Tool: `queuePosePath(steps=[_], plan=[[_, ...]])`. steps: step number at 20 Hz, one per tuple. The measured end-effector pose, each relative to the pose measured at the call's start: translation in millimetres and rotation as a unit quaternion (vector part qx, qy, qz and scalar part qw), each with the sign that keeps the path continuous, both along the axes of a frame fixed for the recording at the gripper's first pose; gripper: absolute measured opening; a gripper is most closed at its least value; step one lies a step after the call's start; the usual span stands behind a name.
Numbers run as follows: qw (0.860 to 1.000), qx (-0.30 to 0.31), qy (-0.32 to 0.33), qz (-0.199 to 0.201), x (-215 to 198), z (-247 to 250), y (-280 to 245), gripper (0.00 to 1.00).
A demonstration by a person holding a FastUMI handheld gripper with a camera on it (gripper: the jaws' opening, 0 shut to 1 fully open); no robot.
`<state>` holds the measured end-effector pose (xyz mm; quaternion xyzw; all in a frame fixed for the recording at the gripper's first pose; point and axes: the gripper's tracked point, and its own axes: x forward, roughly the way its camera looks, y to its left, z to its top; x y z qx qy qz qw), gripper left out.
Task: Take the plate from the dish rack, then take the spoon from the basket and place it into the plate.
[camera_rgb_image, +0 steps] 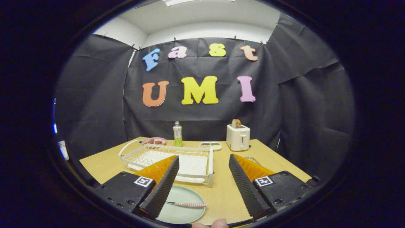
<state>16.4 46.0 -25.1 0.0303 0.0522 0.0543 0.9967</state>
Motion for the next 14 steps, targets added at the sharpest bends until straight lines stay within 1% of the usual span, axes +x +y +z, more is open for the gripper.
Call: queuePosePath(steps=[3, 7, 10, 14], plan=[[0.999, -0.017, -0.042, -0.024, -26, 21, -6, 1.0], [0.996, -0.027, -0.072, -0.033, -54, 33, 4, 1.0], [0.996, -0.016, -0.08, -0.041, -67, 34, 8, 1.0], [0.996, -0.009, -0.075, -0.05, -68, 31, 15, 1.0]])
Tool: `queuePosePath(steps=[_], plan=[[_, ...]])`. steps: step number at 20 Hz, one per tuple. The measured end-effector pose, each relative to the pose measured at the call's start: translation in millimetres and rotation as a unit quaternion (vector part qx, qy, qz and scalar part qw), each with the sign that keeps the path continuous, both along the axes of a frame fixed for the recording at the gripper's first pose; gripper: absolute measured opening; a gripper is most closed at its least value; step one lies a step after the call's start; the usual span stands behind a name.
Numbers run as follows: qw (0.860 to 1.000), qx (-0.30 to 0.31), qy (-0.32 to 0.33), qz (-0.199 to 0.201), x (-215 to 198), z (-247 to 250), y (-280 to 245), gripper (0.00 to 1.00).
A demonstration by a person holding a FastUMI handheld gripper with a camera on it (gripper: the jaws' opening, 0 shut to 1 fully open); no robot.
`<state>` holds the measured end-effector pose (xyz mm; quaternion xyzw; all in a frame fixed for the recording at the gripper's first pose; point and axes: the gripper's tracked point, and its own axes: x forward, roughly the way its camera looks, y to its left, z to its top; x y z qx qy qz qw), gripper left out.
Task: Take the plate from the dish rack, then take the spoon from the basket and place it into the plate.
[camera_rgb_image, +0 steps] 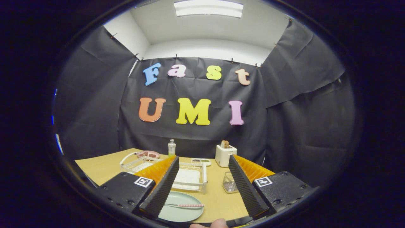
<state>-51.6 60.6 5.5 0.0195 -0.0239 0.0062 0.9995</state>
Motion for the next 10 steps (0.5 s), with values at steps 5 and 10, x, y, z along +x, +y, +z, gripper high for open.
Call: queuePosePath(steps=[5, 10], plan=[[1.0, 0.0, -0.008, -0.007, 1, 7, 10, 1.0], [1.0, -0.002, 0.0, -0.002, 10, 4, 24, 1.0]])
